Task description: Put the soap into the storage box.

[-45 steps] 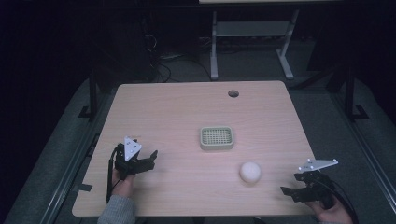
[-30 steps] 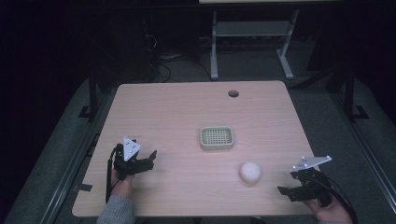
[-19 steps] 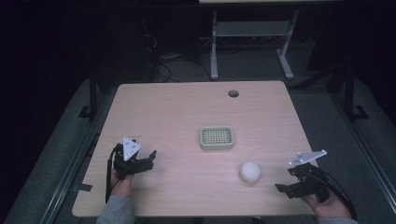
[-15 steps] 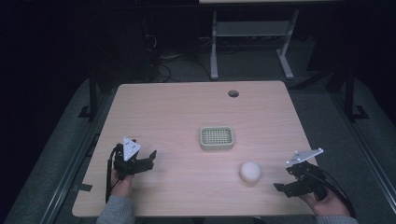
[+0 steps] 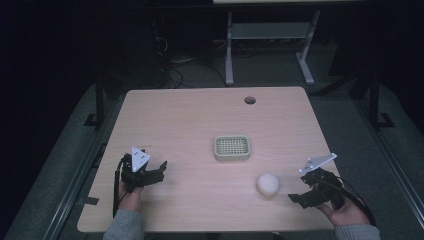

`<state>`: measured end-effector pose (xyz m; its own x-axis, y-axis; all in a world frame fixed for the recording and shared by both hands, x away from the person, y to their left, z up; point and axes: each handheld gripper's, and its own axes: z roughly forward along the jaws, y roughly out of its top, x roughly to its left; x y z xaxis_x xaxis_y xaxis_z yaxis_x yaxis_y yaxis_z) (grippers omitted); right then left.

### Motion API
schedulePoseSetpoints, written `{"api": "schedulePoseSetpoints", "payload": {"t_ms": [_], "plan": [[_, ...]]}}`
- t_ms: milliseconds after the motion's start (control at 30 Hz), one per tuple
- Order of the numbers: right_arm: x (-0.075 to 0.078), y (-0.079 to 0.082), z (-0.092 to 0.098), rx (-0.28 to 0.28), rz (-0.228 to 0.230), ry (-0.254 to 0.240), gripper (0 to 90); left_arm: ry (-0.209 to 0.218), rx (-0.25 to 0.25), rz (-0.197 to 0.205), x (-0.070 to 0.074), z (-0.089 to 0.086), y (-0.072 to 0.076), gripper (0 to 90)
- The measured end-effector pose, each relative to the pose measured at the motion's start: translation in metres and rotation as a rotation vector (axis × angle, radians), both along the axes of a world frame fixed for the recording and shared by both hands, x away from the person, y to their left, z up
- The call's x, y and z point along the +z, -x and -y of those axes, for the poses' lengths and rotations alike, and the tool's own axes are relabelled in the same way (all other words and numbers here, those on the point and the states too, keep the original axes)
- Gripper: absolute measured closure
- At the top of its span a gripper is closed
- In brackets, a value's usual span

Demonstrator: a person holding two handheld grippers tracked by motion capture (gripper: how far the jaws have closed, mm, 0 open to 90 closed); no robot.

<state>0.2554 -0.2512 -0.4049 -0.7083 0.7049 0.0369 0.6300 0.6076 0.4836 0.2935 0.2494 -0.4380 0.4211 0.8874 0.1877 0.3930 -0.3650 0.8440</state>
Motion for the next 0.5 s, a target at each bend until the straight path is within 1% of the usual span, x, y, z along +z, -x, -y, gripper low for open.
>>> {"api": "schedulePoseSetpoints", "payload": {"t_ms": [67, 200, 500], "plan": [[-0.001, -0.001, -0.002, 0.002, -0.012, 0.007, 22.7, 0.002, 0.001, 0.002, 0.0, 0.0, 0.0, 14.8], [0.0, -0.003, -0.006, 0.014, -0.013, 0.008, 22.7, 0.004, 0.001, 0.0, 0.0, 0.0, 0.0, 14.8], [0.003, -0.007, -0.014, 0.041, -0.008, 0.03, 22.7, 0.001, -0.004, 0.005, 0.0, 0.001, 0.0, 14.8]]}}
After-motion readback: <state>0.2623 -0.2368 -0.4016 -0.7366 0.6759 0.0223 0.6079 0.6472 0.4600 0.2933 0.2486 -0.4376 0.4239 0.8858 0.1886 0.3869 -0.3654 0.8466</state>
